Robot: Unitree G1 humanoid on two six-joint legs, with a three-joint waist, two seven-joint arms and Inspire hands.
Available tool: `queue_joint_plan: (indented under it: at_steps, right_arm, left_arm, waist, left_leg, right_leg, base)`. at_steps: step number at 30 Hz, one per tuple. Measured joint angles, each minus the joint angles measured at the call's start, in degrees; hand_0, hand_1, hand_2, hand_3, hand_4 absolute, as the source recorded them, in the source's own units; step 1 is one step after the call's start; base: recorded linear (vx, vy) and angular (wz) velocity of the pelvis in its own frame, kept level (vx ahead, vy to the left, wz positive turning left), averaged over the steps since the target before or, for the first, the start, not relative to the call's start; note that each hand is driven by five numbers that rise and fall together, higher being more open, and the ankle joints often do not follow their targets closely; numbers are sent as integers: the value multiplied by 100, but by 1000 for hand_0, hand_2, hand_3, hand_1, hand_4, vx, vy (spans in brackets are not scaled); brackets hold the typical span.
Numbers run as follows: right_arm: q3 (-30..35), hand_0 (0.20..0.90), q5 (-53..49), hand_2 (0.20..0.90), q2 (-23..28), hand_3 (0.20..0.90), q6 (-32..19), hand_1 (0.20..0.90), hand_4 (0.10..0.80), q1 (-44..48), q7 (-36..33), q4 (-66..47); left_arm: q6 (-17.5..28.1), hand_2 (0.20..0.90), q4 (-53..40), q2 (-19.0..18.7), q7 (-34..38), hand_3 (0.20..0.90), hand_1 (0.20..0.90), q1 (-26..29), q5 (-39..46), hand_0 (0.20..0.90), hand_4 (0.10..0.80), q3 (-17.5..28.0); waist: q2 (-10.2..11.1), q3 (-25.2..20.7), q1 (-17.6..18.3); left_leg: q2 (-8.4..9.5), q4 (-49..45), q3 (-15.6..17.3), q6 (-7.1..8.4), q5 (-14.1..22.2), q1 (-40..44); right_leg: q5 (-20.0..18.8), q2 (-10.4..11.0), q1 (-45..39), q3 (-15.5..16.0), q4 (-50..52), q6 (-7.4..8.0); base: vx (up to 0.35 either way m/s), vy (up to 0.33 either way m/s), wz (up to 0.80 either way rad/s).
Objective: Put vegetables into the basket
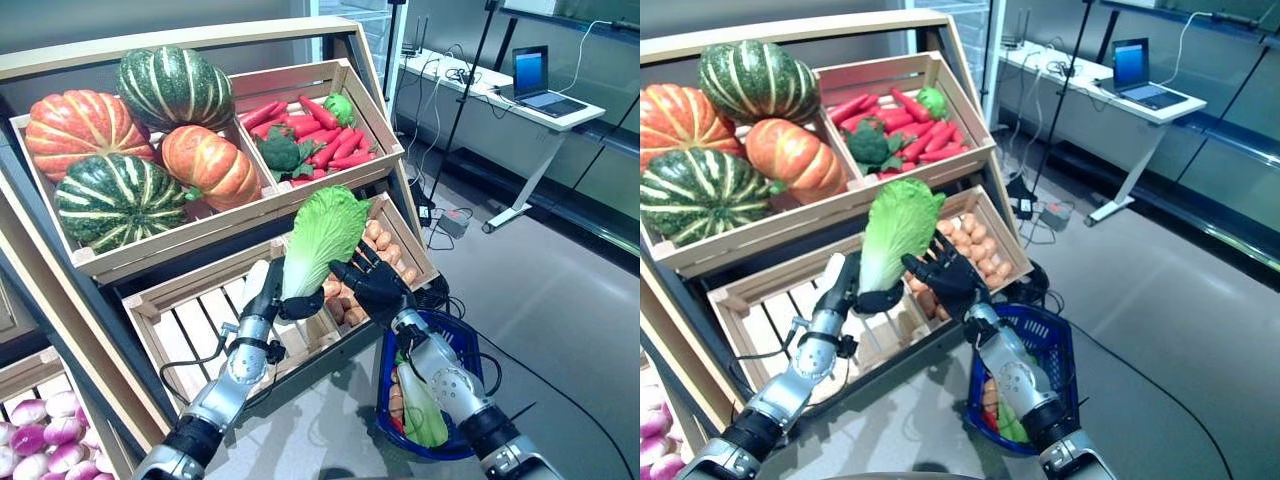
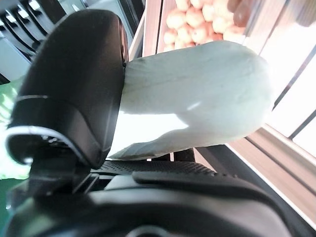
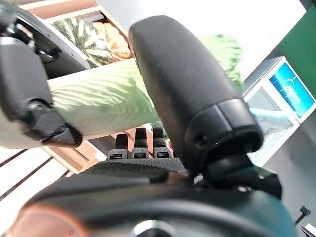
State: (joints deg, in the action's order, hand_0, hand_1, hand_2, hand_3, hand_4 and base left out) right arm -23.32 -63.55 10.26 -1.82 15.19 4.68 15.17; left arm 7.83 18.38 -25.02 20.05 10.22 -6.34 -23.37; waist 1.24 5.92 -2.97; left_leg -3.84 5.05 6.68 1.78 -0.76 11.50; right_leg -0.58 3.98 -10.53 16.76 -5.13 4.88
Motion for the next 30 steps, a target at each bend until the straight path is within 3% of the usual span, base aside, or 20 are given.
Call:
queue_joint_plan:
  at_steps: [17, 30]
  right_arm:
    - [5, 900, 58, 900, 14, 900, -164, 900, 800, 25, -342, 18]
    - [11, 900, -4, 900, 65, 900, -208, 900, 800, 46, 1, 26]
  left_arm:
    - [36, 300, -228, -113, -22, 300, 300, 0, -342, 300, 400, -164]
    - [513, 300, -227, -356, -200, 300, 300, 0, -184, 300, 400, -221]
  waist:
    - [13, -2, 11]
    - [70, -19, 18]
  left_leg:
    - [0, 0, -24, 2, -11, -9]
    - [-2, 0, -24, 2, -12, -10]
  right_leg:
    - [0, 4, -2, 11, 0, 0]
    - [0, 8, -2, 9, 0, 0]
  base:
    - [0, 0, 0]
    - [0, 0, 0]
